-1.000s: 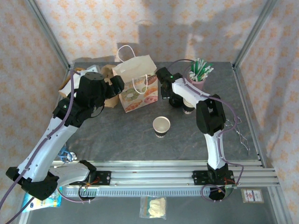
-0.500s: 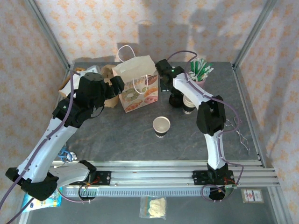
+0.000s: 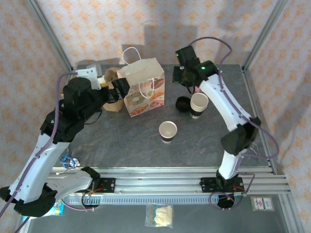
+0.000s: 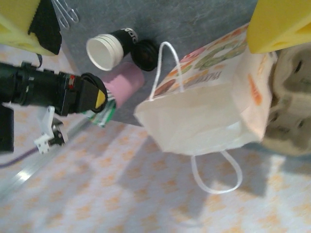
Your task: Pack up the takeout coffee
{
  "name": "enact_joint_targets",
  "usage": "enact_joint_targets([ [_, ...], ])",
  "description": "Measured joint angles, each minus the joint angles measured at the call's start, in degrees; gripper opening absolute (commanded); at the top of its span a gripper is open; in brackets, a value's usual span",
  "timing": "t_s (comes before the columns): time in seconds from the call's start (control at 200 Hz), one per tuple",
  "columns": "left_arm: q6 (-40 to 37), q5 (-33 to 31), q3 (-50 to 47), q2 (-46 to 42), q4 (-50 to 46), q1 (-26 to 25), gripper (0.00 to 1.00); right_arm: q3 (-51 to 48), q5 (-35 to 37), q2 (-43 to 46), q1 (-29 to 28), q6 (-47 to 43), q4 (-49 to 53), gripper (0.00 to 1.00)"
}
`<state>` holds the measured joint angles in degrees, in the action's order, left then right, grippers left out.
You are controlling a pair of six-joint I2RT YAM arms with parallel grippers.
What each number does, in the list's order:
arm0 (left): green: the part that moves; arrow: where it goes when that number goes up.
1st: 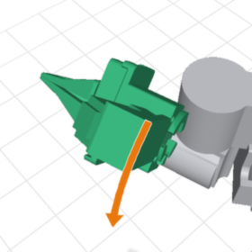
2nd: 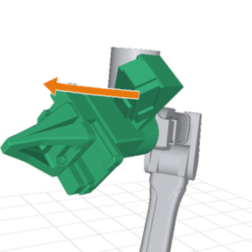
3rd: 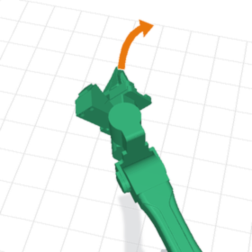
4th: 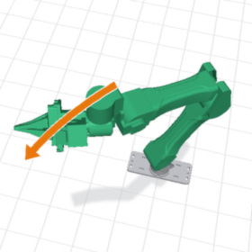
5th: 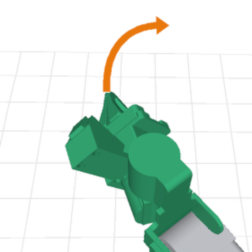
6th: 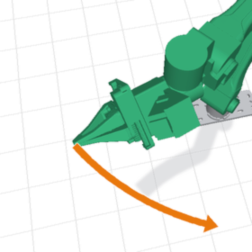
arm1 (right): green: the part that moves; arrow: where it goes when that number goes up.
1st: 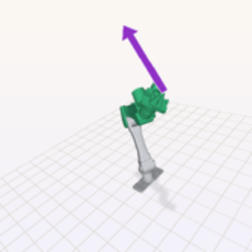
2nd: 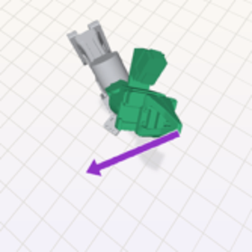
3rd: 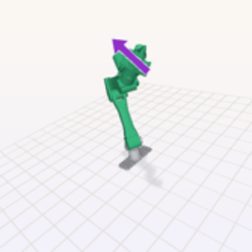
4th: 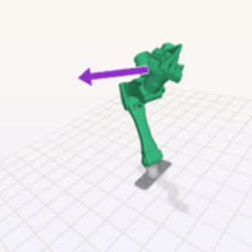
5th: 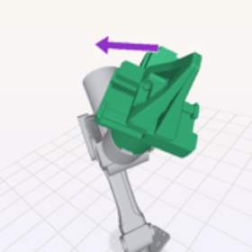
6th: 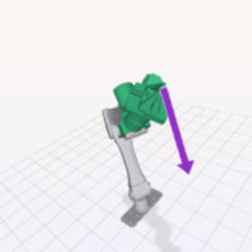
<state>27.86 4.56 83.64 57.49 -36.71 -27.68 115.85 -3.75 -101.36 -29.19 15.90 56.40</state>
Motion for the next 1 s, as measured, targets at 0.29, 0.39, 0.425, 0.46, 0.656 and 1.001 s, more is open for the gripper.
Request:
enact_joint_targets([
  [0.29, -16.9, 21.9, -12.6, -16.8, 13.4, 0.0, 0.99, -15.6, -27.6, 23.6, 0.0, 5.1, -8.0, 0.12],
  [0.39, -20.5, 28.1, -16.6, -18.6, 18.4, 0.0, 0.99, -21.6, -37.1, 28.3, 0.0, 8.6, -12.3, 0.14],
  [0.425, -21.4, 29.5, -17.9, -18.5, 20.0, 0.0, 0.99, -23.3, -40.3, 29.2, 0.0, 10.2, -13.8, 0.14],
  [0.46, -22.3, 30.7, -19.7, -18.3, 21.8, 0.0, 0.99, -24.6, -43.2, 29.8, 0.0, 11.6, -15.3, 0.14],
  [0.656, -24.7, 33.6, -30.9, -17.1, 31.9, -0.7, 0.99, -27.4, -55.0, 30.2, 0.1, 18.7, -21.0, 0.14],
  [1.001, -25.4, 32.3, -39.3, -11.8, 48.5, -8.5, 0.99, -28.5, -63.4, 30.1, 0.0, 25.5, -26.3, 0.11],
])
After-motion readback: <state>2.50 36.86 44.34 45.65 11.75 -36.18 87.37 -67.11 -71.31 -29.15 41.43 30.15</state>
